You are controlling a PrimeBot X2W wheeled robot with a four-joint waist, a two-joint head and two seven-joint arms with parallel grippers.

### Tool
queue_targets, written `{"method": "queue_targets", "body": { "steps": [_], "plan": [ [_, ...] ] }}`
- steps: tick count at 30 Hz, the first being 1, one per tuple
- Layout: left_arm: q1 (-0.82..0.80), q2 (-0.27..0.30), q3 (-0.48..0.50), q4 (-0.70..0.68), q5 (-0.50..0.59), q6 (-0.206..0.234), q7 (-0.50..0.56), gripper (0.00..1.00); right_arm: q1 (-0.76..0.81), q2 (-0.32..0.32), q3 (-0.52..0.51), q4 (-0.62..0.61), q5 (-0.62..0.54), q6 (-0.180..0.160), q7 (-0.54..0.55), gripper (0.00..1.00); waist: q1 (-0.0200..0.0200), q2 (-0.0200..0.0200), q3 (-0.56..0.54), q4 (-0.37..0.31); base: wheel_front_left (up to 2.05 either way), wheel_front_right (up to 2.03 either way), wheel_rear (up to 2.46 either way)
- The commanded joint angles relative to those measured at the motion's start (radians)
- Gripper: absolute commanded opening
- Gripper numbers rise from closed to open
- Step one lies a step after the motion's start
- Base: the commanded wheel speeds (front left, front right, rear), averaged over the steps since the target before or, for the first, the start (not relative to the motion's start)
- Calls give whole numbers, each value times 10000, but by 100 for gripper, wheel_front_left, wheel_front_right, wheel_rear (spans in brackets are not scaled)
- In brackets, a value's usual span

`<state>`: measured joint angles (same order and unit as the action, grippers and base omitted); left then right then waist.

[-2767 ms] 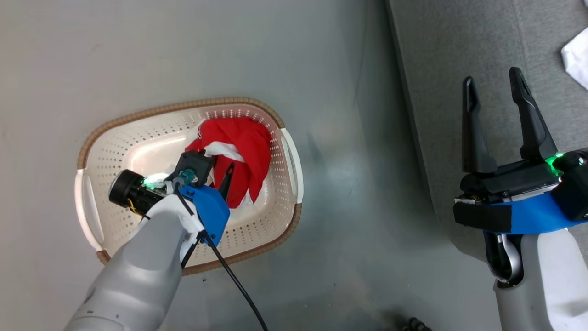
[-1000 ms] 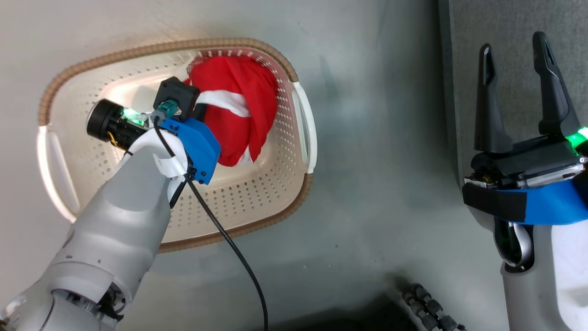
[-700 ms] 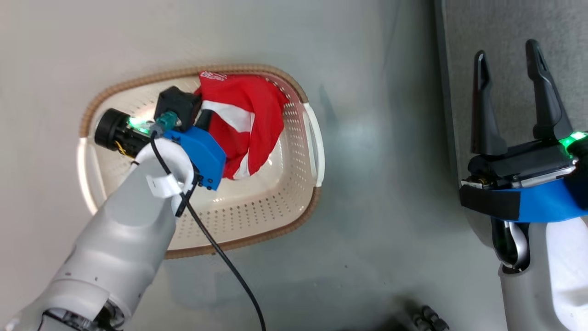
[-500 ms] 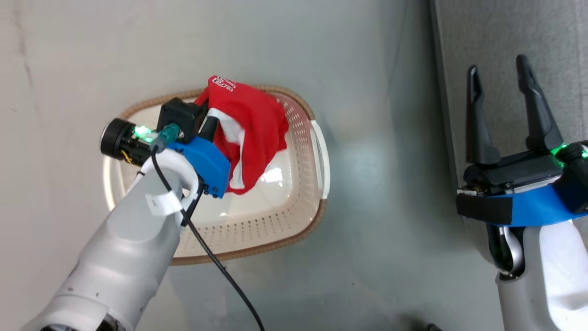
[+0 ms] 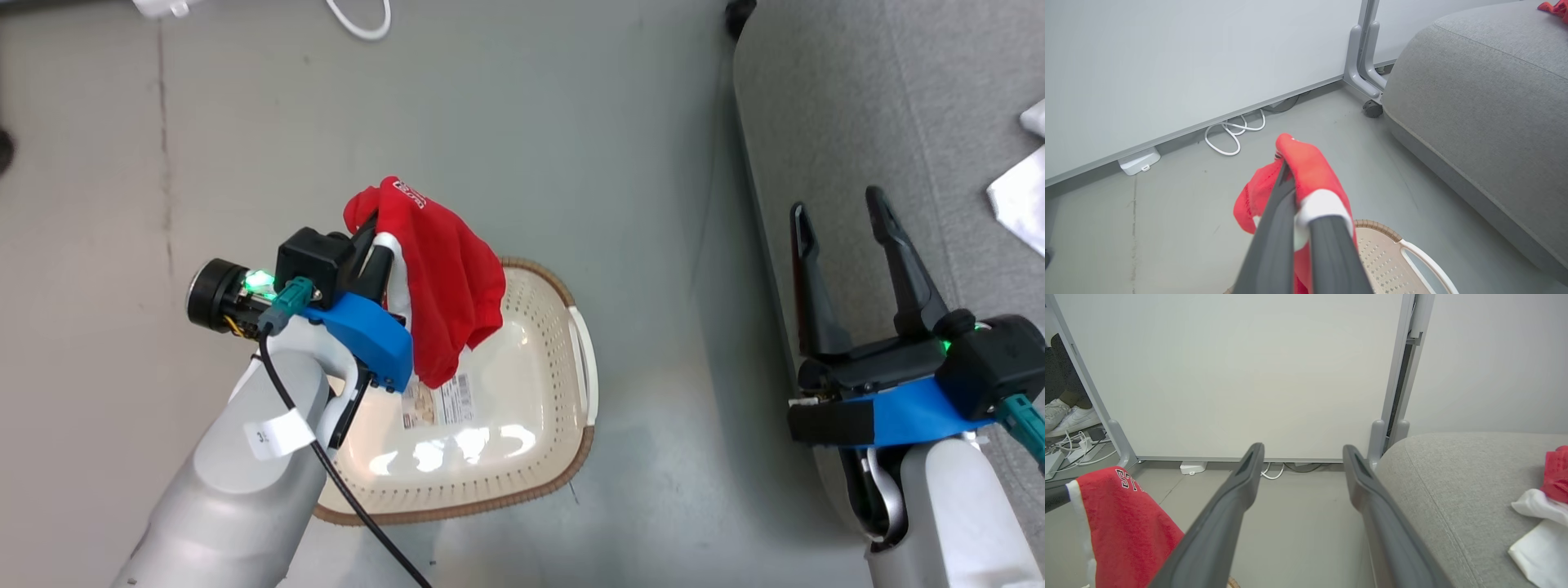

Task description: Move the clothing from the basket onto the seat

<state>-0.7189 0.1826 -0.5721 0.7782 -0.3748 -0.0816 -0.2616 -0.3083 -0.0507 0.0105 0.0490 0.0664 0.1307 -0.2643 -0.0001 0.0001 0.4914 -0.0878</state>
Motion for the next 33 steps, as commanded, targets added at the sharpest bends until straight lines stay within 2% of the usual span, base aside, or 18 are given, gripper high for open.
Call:
{"method": "queue_targets", "body": {
  "steps": [1, 9, 17, 33],
  "plan": [
    [166, -15, 105, -158, 114, -60, -49, 0, 167, 7, 14, 67, 82, 1, -1, 100, 1, -1, -728, 116, 0, 0, 0],
    [736, -133, 642, -906, 370, -270, -50, 0, 964, 7, 19, 332, 155, 1, -1, 100, 1, -1, -2173, 260, 0, 0, 0],
    [717, -272, 598, -1185, 578, -415, -50, 0, 1609, 9, 91, 530, 383, 1, -1, 100, 1, -1, -3285, 304, 0, 0, 0],
    [-97, -763, -983, -1719, 104, -517, 18, 0, 2616, 8, 39, 672, 626, 1, 0, 100, 1, -1, -4596, 590, 0, 0, 0]
  ]
}}
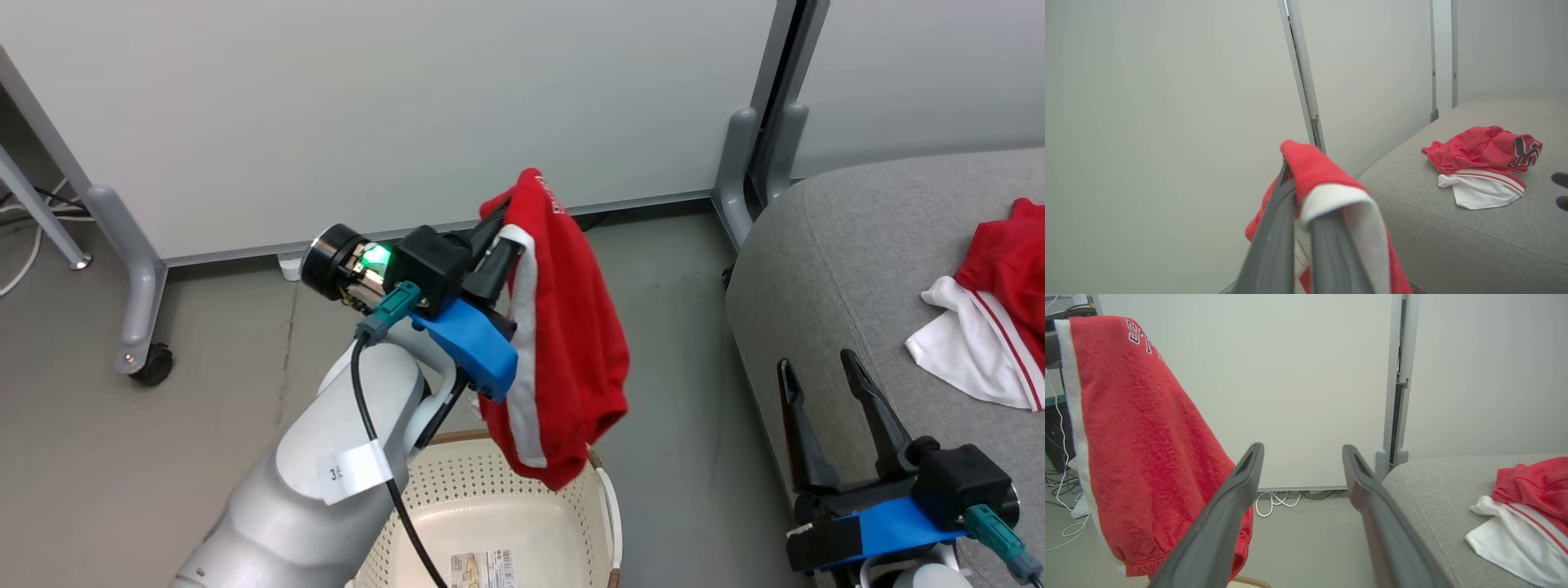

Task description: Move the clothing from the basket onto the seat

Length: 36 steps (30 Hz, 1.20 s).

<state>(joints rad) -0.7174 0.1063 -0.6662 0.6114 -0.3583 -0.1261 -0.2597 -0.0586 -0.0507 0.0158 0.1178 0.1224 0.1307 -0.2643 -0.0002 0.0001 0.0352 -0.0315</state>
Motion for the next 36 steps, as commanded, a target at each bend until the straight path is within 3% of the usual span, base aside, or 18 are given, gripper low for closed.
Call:
{"method": "queue_targets", "body": {
  "steps": [1, 15, 24, 36],
  "plan": [
    [-119, -5, -128, -91, -120, -45, 16, 0, 133, 9, -16, -26, 82, 1, 0, 100, 2, -1, -55, 37, 0, 0, 0],
    [-290, 27, -670, -255, -520, -45, 144, 0, -246, 9, 355, -194, -145, 1, 0, 100, 2, -1, 153, 69, 0, 0, 0],
    [-658, -64, -840, -186, -537, -45, 133, 0, -1434, 8, 1775, -35, -541, 1, 0, 100, 2, -1, 574, 242, 0, 0, 0],
    [-1217, -291, -1169, -183, -515, -46, 50, 0, -3292, -2, 3389, 1274, -551, 1, 0, 100, 2, -1, 1249, 752, 0, 0, 0]
  ]
}}
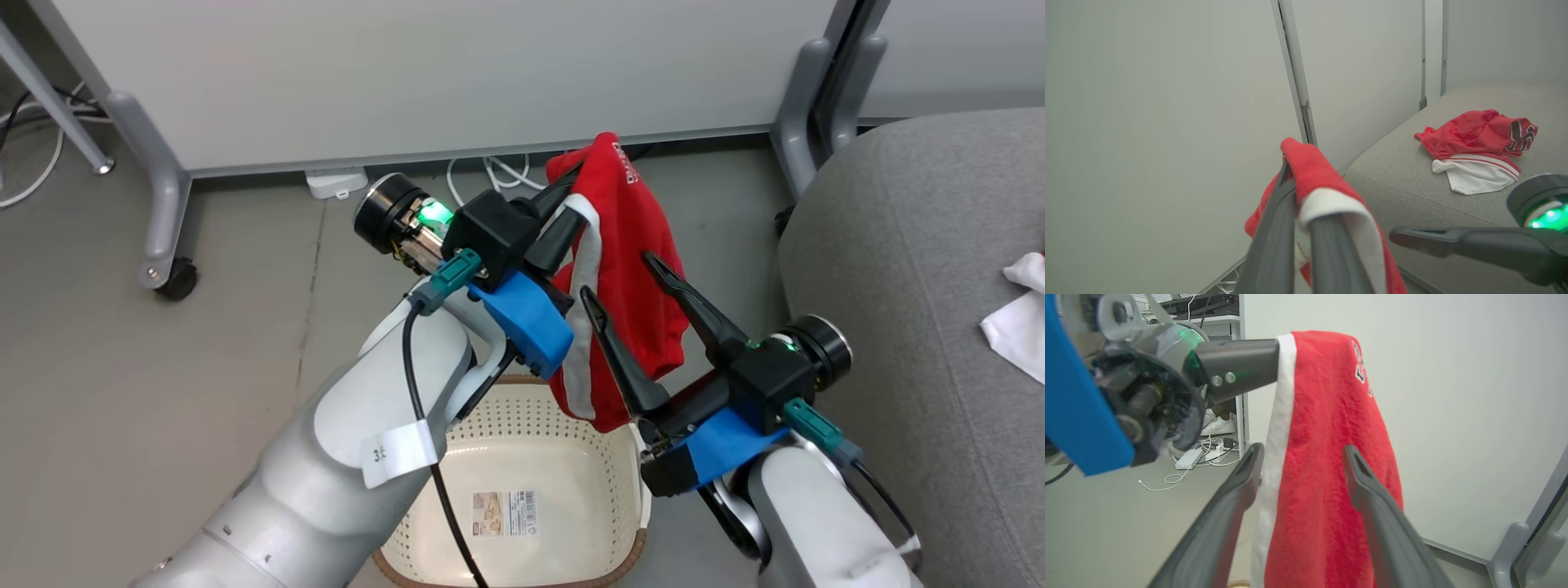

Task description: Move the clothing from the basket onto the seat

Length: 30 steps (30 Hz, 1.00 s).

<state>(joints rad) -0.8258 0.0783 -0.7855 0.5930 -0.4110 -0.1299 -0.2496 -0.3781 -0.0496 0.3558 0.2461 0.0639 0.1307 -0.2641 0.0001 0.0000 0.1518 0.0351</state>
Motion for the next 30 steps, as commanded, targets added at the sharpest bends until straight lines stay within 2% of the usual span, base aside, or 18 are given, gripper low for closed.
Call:
{"method": "queue_targets", "body": {
  "steps": [1, 13, 22, 23, 24, 30],
  "plan": [
    [-180, -34, -32, 3, 4, -8, -60, 0, -237, -12, 70, 99, 93, 1, -4, 100, -1, 0, 138, 144, 0, 0, 0],
    [-713, -264, -586, -140, -240, 30, -118, 0, -1652, -18, -188, 1596, -322, 1, -2, 100, -1, 0, 584, 706, 0, 0, 0],
    [-916, -274, -1109, -530, -633, 199, -149, 0, -2544, -15, -341, 3223, 273, 1, 0, 100, -1, 0, 711, 945, 0, 0, 0],
    [-945, -277, -1176, -571, -682, 233, -153, 0, -2635, -13, -355, 3345, 358, 1, -4, 38, -1, 0, 713, 970, 0, 0, 0],
    [-973, -280, -1223, -601, -734, 268, -155, 0, -2726, -13, -361, 3434, 385, 1, -3, 0, -1, 0, 718, 991, 0, 0, 0],
    [-998, -279, -1380, -491, -906, 393, -161, 0, -2782, -15, -411, 3523, 606, 1, -2, 0, -1, 0, 681, 1018, 0, 0, 0]
  ]
}}
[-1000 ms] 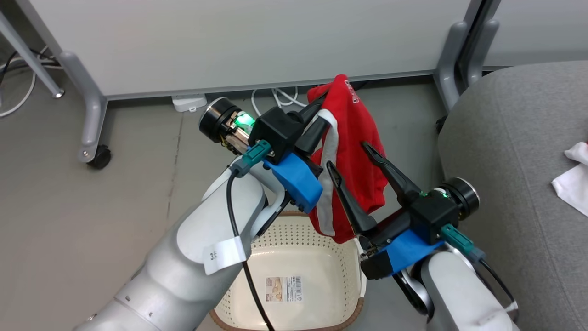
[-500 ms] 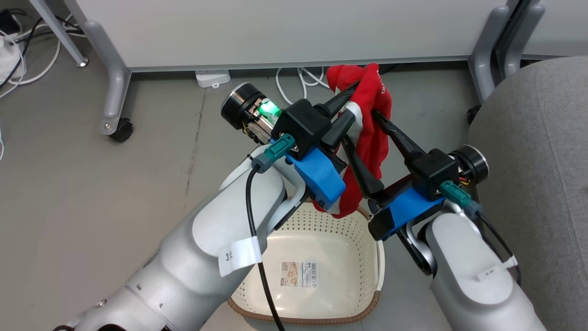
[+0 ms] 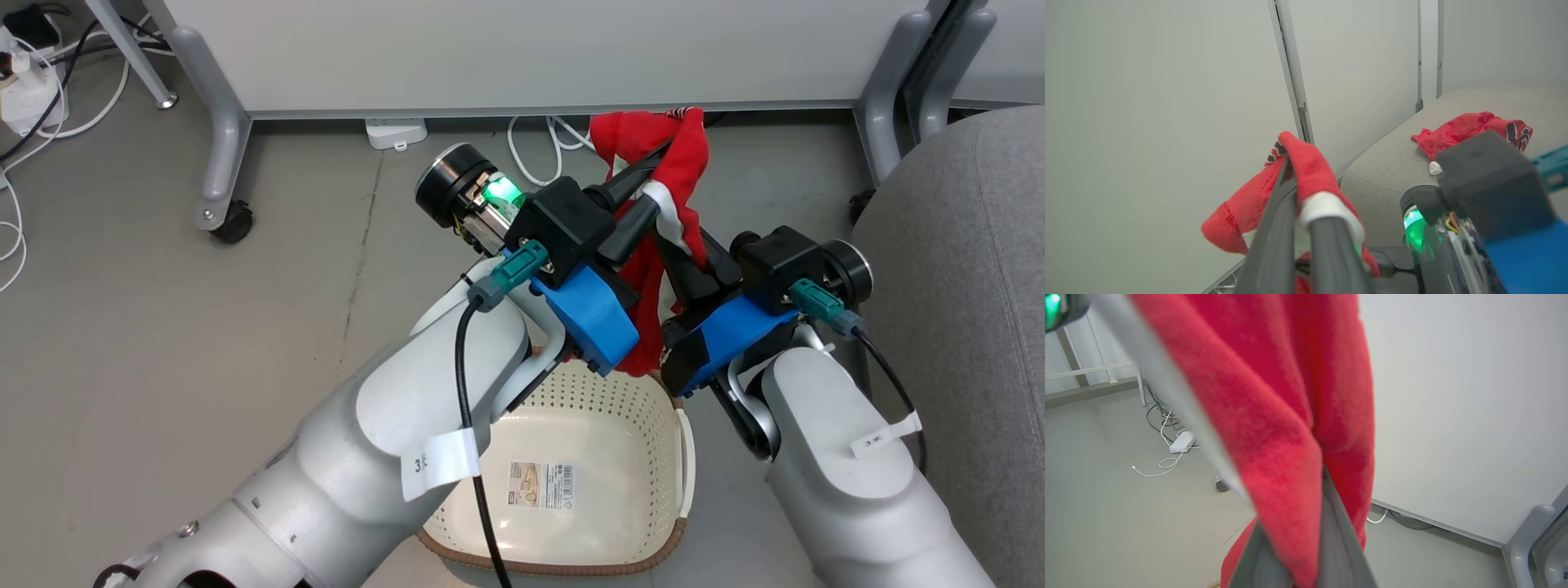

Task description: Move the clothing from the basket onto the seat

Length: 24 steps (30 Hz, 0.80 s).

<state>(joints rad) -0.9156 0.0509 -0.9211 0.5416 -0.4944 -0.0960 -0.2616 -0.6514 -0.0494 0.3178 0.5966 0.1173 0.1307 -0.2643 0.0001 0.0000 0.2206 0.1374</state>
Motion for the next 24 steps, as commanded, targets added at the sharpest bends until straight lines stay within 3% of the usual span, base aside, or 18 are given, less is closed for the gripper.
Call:
{"method": "queue_targets", "body": {
  "steps": [1, 18, 19, 20, 24],
  "plan": [
    [-96, -3, -29, 34, -71, 57, -42, 0, -18, -17, -62, 39, 78, 1, 0, 0, -1, 0, -19, -12, 0, 0, 0],
    [124, -3, 47, 88, -90, 153, -49, 0, 130, -15, -124, -62, 184, 1, 0, 0, -1, 0, -78, -164, 0, 0, 0],
    [128, -3, 100, 59, -99, 194, -49, 43, 129, -15, -128, -73, 192, 1, -1, 0, -1, 0, -67, -166, 0, 0, 0],
    [123, -5, 98, 58, -61, 202, -47, 100, 123, -15, -137, -88, 202, 1, -1, 0, -1, 0, -52, -169, 0, 0, 0],
    [101, -5, 134, 100, 43, 237, -48, 100, 87, -15, -156, -159, 226, 1, -1, 0, -1, 0, 7, -175, 0, 0, 0]
  ]
}}
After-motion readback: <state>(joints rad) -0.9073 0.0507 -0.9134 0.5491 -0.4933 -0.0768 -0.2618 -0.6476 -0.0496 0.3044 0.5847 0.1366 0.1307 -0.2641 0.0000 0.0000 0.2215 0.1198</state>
